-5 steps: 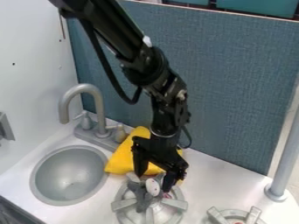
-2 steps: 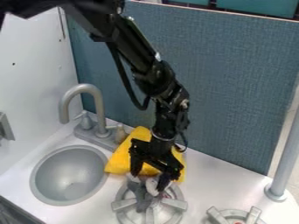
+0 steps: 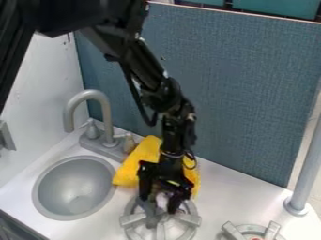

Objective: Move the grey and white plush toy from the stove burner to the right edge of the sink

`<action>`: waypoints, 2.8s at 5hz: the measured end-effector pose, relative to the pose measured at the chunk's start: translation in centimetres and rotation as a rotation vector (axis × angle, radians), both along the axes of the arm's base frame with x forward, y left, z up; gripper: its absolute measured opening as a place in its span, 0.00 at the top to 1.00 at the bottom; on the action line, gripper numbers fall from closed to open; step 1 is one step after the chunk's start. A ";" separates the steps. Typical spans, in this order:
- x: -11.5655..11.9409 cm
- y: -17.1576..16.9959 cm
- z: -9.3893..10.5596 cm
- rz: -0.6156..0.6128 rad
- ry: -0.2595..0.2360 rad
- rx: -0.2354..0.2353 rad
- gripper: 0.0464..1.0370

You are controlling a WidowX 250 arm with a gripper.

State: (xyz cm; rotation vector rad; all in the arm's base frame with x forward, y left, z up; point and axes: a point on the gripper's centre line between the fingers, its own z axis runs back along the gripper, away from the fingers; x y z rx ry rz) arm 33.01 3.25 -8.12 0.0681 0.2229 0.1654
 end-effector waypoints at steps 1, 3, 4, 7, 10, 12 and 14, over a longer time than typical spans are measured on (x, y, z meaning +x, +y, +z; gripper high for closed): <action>0.0 -0.3 -0.2 0.009 -0.015 -0.063 0.26; -0.8 -0.8 2.6 0.046 -0.047 -0.085 0.45; -2.0 -1.0 5.7 0.153 -0.072 -0.065 0.46; -5.6 7.3 4.5 0.397 -0.007 0.041 0.46; -6.6 9.0 -0.3 0.495 0.098 0.010 0.46; -5.3 8.2 -0.4 0.507 0.053 -0.062 0.13; -4.5 6.5 5.1 0.579 -0.033 -0.043 0.04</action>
